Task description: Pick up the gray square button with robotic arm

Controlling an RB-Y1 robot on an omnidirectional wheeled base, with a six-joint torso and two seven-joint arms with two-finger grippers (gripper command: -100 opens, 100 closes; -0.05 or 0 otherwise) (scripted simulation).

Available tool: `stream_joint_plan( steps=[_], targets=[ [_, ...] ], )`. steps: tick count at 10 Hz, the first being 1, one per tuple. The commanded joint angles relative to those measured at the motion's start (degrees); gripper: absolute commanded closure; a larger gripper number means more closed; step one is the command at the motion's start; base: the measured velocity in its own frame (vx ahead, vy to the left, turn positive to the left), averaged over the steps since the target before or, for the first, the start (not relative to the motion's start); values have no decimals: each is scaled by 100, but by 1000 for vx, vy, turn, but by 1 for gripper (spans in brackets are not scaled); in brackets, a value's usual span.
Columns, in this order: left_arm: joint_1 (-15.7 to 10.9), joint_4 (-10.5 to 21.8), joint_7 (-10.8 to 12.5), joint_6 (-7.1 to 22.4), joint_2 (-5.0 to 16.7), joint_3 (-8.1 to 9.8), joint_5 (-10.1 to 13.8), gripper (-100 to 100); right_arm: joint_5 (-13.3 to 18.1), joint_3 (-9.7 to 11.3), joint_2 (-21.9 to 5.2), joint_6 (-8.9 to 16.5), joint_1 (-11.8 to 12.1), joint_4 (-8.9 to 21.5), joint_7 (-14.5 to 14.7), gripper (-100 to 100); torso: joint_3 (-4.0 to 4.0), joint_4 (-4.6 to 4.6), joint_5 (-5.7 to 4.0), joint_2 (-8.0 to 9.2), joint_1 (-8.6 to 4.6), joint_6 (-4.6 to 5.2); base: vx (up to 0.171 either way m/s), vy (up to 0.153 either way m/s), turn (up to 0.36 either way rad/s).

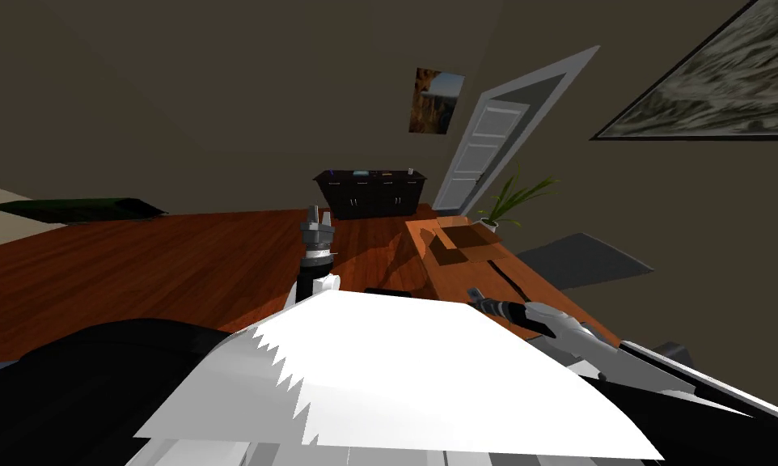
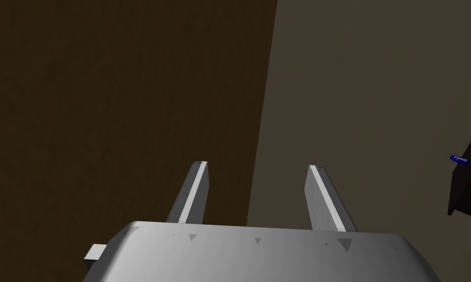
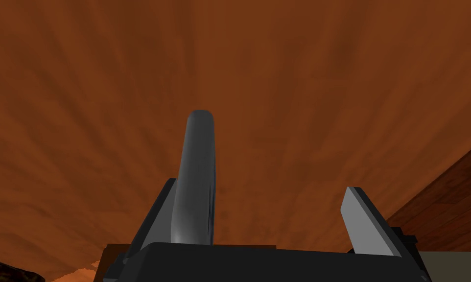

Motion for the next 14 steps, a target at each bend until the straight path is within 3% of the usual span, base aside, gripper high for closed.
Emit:
stream_joint_plan(
  steps=[1, 3, 4, 6, 7, 8, 10, 11, 13, 14],
  targets=[
    [0, 0, 0, 0, 0, 0, 0, 0, 125, -286, 168, -65, 275, 150, -22, -100, 0, 0, 0, 0, 0, 0, -64, -31, 325],
    [1, 0, 0, 0, 0, 1, 0, 0, 125, -541, 168, -65, 275, 150, -22, -100, -2, -1, -5, -3, -5, 5, -24, -12, 41],
    [2, 0, 0, 0, 0, 1, 0, 0, 405, -762, 293, 21, 569, -28, -236, -100, -7, -3, -4, -12, -1, 6, -59, -20, 359],
    [1, 0, 0, 0, 0, 1, 0, 0, 414, -1105, 293, 21, 773, -28, -236, -100, 3, 1, -6, 5, -10, 4, -59, -29, 184],
    [2, 0, 0, 0, 0, 1, 0, 0, 414, -1157, 293, 21, 773, -28, -236, -100, 0, 0, -5, -1, -7, 9, -6, 3, -49],
    [2, 0, 0, 0, 0, 1, 0, 0, 692, -1394, 419, 108, 1044, -206, -450, -100, -7, -3, -4, -12, 1, 8, -53, -9, 303],
    [1, 0, 0, 0, 0, 1, 0, 0, 702, -1742, 419, 108, 1255, -206, -450, -100, 2, 0, -5, 2, -7, 2, -58, -21, 224],
    [2, 0, 0, 0, 0, 1, 0, 0, 972, -1925, 544, 195, 1434, -384, -664, -100, -1, -1, -5, -2, -6, 10, -77, -4, 370],
    [1, 0, 0, 0, 0, 1, 0, 0, 991, -2259, 544, 195, 1768, -384, -664, -100, 3, 1, -11, 4, -7, 3, -55, -15, 157],
    [2, 0, 0, 0, 0, 1, 0, 0, 991, -2390, 544, 195, 1768, -384, -664, -100, -3, -2, -12, -5, -8, 8, -7, 2, -48]
  ],
)
